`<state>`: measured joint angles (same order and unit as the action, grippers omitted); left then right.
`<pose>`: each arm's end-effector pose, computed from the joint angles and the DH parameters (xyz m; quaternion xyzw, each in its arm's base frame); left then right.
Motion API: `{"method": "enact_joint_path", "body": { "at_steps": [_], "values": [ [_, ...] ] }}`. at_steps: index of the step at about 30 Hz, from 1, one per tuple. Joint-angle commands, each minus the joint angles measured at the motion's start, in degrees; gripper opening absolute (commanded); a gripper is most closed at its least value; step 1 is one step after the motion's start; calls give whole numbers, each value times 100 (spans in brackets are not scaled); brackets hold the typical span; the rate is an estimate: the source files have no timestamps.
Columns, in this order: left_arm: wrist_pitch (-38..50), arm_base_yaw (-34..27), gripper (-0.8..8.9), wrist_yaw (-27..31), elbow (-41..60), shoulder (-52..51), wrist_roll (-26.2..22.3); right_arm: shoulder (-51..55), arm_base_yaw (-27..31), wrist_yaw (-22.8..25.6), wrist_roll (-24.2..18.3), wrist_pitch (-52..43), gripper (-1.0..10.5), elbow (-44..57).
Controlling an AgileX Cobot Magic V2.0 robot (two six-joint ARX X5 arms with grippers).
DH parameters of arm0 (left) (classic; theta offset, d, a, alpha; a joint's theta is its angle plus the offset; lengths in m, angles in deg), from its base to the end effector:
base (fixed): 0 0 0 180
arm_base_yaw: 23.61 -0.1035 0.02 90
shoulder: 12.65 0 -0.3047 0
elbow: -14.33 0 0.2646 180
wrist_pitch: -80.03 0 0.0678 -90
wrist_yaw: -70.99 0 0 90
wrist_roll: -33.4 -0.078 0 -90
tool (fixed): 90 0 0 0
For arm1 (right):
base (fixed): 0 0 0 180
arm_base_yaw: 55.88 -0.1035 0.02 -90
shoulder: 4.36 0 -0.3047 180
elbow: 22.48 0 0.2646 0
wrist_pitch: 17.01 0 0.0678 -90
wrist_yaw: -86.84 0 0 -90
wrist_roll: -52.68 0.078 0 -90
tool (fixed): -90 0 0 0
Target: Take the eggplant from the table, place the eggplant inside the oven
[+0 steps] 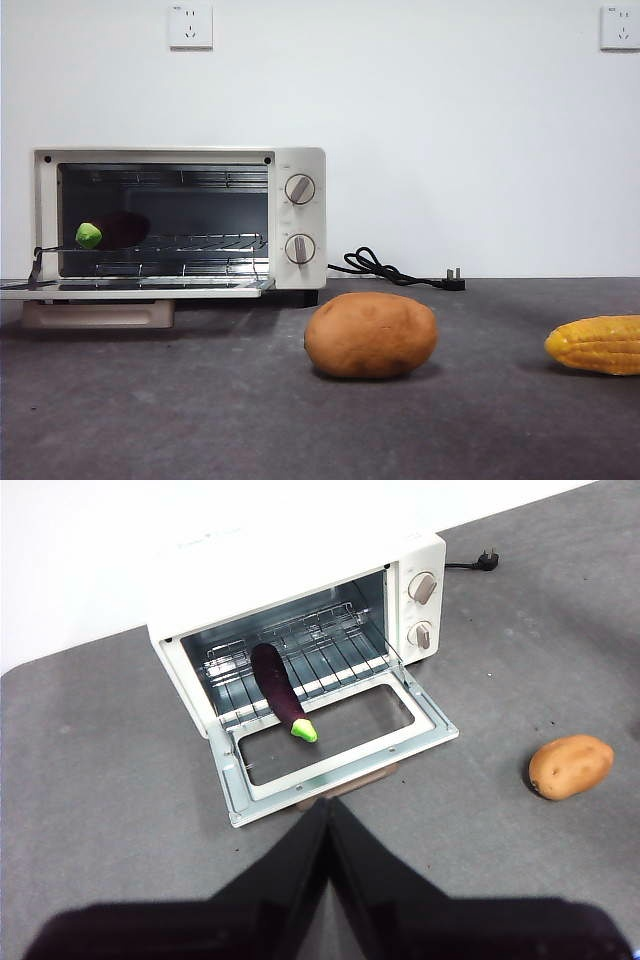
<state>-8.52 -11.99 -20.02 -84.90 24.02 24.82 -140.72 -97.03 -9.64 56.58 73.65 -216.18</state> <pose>0.0277 -0.0071 0.4564 0.0932 0.2153 -0.1236 0.9642 0.3743 0.3387 0.4567 -0.0555 0.2867 0.3773 0.8789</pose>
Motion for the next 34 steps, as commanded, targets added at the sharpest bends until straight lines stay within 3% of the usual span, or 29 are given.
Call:
{"method": "enact_joint_path", "body": {
  "at_steps": [1,4,19,25,28,34],
  "values": [
    [11,22,-6,-22,44,-28,-61,94,-4,-345,-114,133,198,-417],
    [11,24,-6,-92,46,-28,-59,308,-4,-927,-114,133,190,-417],
    [11,24,-6,-90,46,-28,-61,1497,-46,-942,-120,140,186,-262],
    [11,59,-6,-90,46,-28,-61,2487,-33,-951,-372,142,185,885],
    [22,109,-6,-90,46,-28,-63,3112,42,-787,-562,140,185,1744],
    [48,205,-6,-90,46,-28,-63,4242,76,162,-831,142,182,3248]
  ]
}}
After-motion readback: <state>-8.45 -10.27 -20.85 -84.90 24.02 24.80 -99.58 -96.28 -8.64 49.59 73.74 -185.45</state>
